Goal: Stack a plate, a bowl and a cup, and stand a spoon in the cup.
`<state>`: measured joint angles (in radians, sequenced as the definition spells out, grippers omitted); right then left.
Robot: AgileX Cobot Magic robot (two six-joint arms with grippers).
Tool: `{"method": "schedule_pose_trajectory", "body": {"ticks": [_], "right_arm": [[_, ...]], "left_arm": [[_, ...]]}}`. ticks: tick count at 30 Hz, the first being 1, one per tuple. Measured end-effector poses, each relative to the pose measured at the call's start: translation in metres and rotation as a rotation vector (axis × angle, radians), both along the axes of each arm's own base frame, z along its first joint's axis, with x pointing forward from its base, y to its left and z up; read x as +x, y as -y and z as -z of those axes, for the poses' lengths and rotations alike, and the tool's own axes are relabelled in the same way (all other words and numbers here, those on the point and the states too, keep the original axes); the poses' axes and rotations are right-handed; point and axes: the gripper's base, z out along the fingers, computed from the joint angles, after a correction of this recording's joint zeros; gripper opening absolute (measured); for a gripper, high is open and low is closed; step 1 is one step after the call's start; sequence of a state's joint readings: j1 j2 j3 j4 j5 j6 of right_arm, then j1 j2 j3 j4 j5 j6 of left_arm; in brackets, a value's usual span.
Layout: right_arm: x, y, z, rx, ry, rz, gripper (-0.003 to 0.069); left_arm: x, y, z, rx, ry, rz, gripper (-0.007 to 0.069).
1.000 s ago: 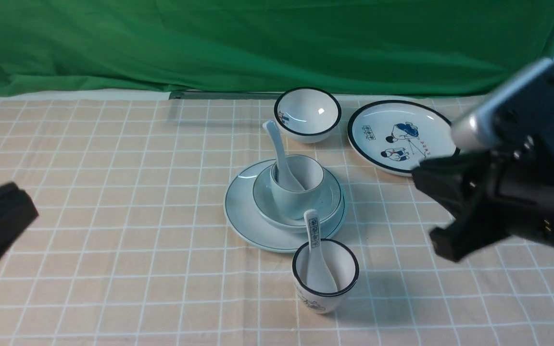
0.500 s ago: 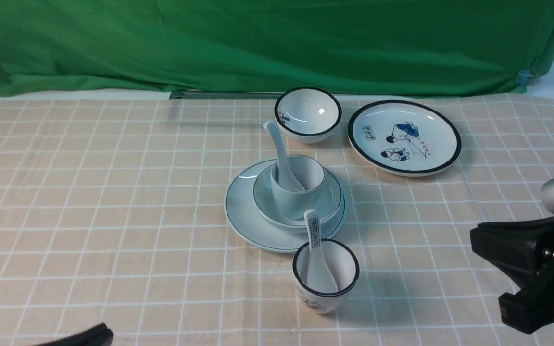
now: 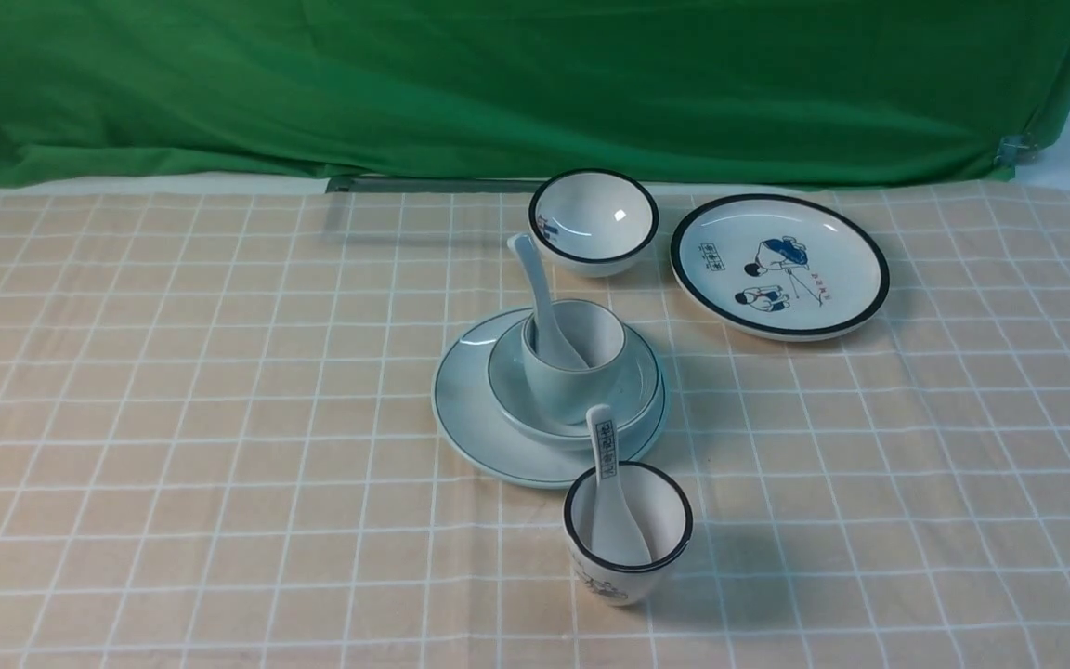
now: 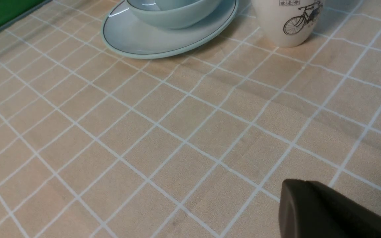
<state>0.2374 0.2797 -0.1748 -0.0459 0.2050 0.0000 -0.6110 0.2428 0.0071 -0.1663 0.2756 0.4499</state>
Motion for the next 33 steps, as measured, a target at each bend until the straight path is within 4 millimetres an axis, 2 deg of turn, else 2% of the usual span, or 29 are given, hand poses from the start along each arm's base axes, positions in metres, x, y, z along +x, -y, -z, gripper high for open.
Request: {"method": "schedule_pose_trajectory", "body": {"ticks": [4,8,33], "right_arm": [[-0.017,0.007,0.038,0.023,0.06,0.048,0.0018],[-0.021,0.008,0.047,0.085,0.043,0.076,0.0018],[-0.022,0.008,0.048,0.113,0.025,0.086,0.0056]], "left_arm": [[0.0,0.0,0.0,0.001,0.001,0.0,0.0003],[0.0,0.0,0.0,0.003,0.001,0.001,0.0003],[0.0,0.0,-0.001,0.012,0.022,0.008,0.0004]]}}
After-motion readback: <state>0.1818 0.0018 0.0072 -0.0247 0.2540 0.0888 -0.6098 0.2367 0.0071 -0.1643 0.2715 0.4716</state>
